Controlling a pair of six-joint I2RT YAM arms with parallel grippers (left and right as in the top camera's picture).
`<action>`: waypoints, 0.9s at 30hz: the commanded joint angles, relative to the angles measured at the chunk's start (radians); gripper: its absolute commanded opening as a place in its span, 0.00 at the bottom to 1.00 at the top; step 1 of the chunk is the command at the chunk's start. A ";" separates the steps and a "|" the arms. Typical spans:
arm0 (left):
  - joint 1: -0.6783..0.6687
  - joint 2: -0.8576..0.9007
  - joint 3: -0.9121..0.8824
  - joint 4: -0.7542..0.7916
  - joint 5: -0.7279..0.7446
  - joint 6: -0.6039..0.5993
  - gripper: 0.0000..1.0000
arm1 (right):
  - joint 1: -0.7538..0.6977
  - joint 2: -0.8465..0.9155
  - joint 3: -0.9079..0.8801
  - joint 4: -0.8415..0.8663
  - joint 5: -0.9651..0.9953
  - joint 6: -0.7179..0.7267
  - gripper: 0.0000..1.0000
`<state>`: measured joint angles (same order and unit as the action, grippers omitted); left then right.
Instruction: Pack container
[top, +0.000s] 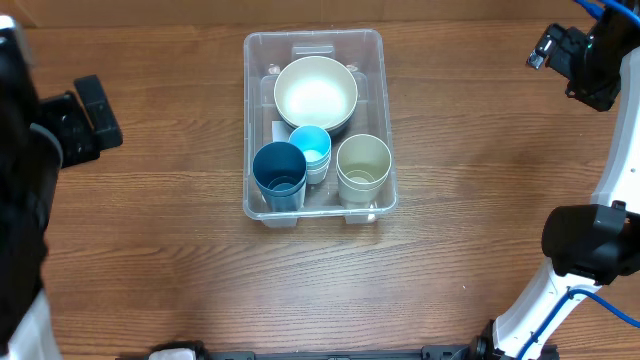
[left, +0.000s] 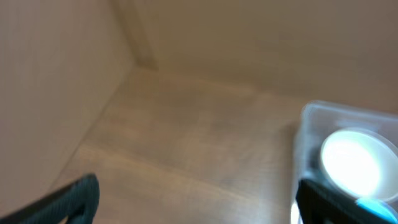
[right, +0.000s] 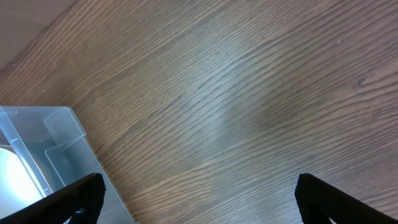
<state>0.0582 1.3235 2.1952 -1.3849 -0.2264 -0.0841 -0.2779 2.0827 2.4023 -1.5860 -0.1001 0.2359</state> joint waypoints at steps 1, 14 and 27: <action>0.010 -0.224 -0.400 0.276 0.196 0.127 1.00 | 0.001 -0.027 0.019 0.005 0.002 0.006 1.00; 0.016 -0.826 -1.500 1.133 0.304 0.023 1.00 | 0.001 -0.027 0.019 0.005 0.001 0.006 1.00; 0.013 -1.169 -1.956 1.417 0.457 0.132 1.00 | 0.001 -0.027 0.019 0.005 0.001 0.007 1.00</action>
<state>0.0673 0.1886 0.2855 -0.0036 0.1291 -0.0330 -0.2779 2.0827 2.4023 -1.5864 -0.1001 0.2359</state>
